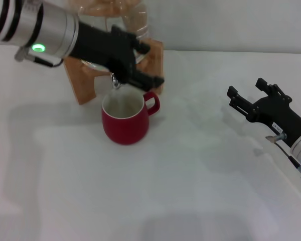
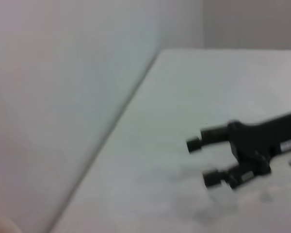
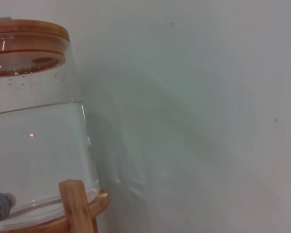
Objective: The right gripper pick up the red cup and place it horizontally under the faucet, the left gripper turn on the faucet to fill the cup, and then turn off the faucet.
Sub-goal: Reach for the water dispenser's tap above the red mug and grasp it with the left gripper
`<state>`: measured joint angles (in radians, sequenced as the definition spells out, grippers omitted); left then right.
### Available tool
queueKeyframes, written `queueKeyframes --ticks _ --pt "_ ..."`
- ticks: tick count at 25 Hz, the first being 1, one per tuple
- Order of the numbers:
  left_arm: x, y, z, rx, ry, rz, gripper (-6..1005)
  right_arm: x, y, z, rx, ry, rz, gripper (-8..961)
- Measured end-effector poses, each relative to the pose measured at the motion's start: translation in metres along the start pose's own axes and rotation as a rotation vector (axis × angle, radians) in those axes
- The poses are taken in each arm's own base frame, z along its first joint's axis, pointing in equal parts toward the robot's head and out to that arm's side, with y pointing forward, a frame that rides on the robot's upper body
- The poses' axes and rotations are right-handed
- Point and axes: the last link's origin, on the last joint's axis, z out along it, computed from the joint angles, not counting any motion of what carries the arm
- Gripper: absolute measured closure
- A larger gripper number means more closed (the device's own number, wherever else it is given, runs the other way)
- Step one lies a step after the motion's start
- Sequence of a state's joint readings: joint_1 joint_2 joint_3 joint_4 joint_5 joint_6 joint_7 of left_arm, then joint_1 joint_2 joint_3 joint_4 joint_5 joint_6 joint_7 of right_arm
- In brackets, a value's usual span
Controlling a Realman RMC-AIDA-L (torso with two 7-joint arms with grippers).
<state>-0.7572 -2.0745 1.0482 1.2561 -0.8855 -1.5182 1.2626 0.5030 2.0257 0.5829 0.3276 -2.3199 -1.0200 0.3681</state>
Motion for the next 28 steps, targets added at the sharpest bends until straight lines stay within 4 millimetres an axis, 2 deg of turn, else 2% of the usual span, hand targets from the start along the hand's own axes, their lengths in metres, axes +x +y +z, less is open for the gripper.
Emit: queueKeyframes --ticks 5,19,28 --pt "0.011 0.001 -0.009 0.028 0.073 0.012 123 -0.001 0.0 0.0 -0.001 -0.008 0.0 81" --pt "-0.02 0.013 -0.033 0.102 0.09 -0.092 124 -0.002 -0.001 0.0 0.002 -0.015 0.0 81" --pt "-0.035 0.024 -0.041 0.114 0.066 -0.144 124 -0.003 -0.001 0.0 0.0 -0.017 -0.002 80"
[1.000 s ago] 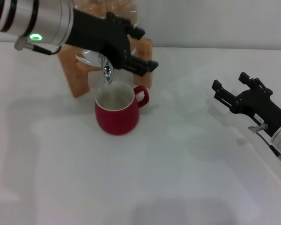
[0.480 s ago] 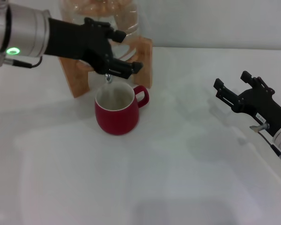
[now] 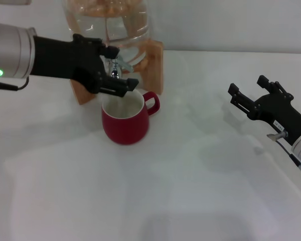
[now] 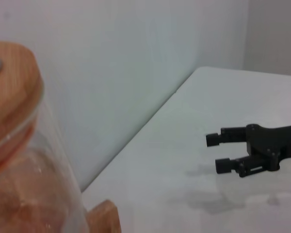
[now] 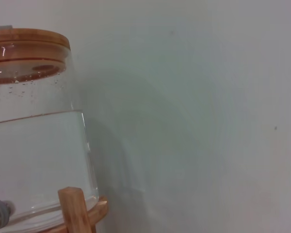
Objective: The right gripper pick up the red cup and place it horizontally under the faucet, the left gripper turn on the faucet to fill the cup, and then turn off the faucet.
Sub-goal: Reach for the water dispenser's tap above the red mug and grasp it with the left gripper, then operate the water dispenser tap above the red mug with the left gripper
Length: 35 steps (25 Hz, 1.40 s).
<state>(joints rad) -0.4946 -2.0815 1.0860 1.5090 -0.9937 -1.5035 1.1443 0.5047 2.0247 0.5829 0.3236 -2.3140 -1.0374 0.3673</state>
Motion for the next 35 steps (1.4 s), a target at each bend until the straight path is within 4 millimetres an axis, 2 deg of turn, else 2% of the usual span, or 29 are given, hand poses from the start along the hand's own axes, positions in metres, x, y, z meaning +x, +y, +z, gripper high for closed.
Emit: queueKeyframes --ticks 9,16,25,35 --pt "-0.016 0.002 -0.006 0.023 -0.025 -0.039 124 0.0 0.0 0.0 -0.002 0.005 -0.006 80" --pt "-0.025 -0.004 0.0 0.037 -0.034 -0.05 124 0.002 -0.001 -0.002 0.002 0.011 -0.004 80" --pt "-0.021 -0.008 0.018 -0.006 -0.059 -0.032 124 0.003 -0.001 -0.003 0.005 0.01 -0.001 80" --pt "-0.016 -0.009 0.023 -0.026 -0.063 -0.016 124 0.002 -0.001 -0.003 0.008 0.006 0.001 80"
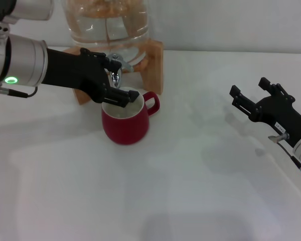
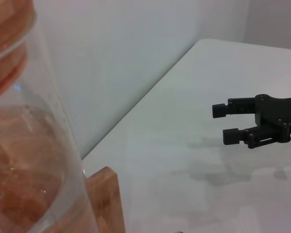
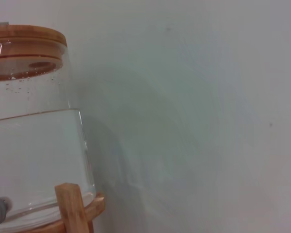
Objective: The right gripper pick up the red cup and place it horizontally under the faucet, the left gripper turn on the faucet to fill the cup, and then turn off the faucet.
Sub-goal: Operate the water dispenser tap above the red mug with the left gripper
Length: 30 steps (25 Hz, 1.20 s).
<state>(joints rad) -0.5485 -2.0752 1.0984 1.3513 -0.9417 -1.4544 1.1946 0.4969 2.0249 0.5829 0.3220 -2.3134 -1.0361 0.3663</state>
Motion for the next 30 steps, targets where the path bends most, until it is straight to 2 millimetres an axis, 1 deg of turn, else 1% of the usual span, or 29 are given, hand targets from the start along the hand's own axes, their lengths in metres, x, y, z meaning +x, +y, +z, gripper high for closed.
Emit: queueKeyframes --ticks 13,21,30 --pt "0.003 0.001 0.005 -0.018 -0.002 0.016 124 0.0 0.001 0.0 -0.002 -0.003 0.002 81" --pt "0.006 0.002 0.011 -0.04 -0.005 0.027 124 0.0 0.001 0.0 -0.006 -0.003 0.001 80" --pt "0.008 0.001 0.012 -0.038 -0.002 0.03 124 0.0 0.001 0.0 -0.004 -0.002 0.002 80"
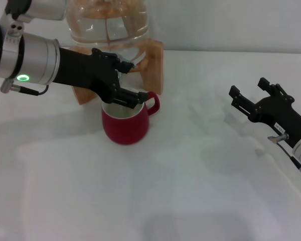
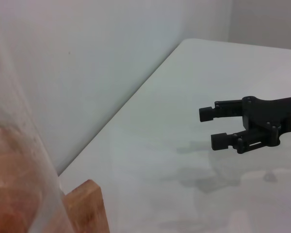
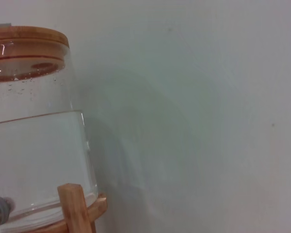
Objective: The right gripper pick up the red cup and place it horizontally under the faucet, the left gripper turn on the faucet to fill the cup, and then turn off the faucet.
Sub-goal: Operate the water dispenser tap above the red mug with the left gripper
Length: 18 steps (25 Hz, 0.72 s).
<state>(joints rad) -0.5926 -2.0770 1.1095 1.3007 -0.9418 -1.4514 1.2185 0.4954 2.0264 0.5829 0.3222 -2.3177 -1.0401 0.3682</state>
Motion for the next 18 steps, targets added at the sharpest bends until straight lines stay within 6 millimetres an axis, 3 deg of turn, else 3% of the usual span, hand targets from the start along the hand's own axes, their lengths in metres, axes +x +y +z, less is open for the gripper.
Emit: queueKeyframes --ticks 18 --pt "0.0062 -0.0012 0.0068 -0.018 0.002 0.027 124 -0.0001 -0.0004 0.0 0.003 -0.001 0.002 81"
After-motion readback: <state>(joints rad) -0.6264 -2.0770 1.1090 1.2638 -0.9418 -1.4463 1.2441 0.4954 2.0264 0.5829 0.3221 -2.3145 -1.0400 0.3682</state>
